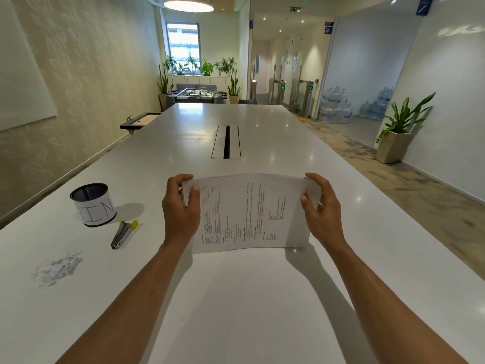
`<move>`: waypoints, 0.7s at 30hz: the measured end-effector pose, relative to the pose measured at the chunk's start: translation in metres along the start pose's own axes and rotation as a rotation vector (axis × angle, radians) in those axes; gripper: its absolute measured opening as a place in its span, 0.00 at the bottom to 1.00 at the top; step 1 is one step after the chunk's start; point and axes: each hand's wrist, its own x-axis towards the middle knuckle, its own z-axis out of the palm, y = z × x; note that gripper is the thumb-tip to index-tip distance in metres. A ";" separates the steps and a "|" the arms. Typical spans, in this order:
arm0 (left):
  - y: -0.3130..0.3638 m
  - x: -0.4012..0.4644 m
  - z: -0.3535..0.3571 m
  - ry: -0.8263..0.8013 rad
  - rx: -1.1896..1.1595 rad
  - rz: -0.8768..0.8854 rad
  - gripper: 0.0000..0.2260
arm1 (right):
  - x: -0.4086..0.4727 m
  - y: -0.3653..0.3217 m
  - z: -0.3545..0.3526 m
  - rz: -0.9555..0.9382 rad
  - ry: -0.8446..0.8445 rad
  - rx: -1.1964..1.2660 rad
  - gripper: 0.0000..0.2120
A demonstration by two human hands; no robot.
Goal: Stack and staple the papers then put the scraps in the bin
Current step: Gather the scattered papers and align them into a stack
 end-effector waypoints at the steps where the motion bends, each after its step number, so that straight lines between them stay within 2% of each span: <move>1: 0.001 0.000 0.000 -0.010 -0.022 -0.021 0.08 | 0.000 -0.001 0.001 0.015 -0.004 0.028 0.22; 5: -0.003 -0.001 -0.003 -0.062 -0.166 -0.163 0.18 | -0.002 0.000 -0.001 0.146 0.030 0.230 0.31; 7: -0.006 -0.006 -0.004 -0.075 -0.208 -0.265 0.20 | -0.004 0.007 -0.003 0.234 0.044 0.329 0.32; 10: -0.011 -0.014 -0.002 -0.084 -0.183 -0.357 0.15 | -0.009 0.015 -0.003 0.322 0.019 0.350 0.26; 12: -0.012 -0.019 -0.001 -0.083 -0.167 -0.371 0.09 | -0.013 0.020 -0.002 0.345 -0.013 0.336 0.20; 15: -0.012 -0.023 -0.001 -0.072 -0.164 -0.362 0.07 | -0.018 0.026 0.001 0.385 -0.050 0.329 0.14; 18: -0.017 -0.027 -0.003 -0.087 -0.184 -0.375 0.07 | -0.024 0.031 0.003 0.436 -0.058 0.345 0.11; 21: -0.024 -0.037 -0.003 -0.112 -0.180 -0.401 0.08 | -0.032 0.035 0.007 0.462 -0.076 0.350 0.14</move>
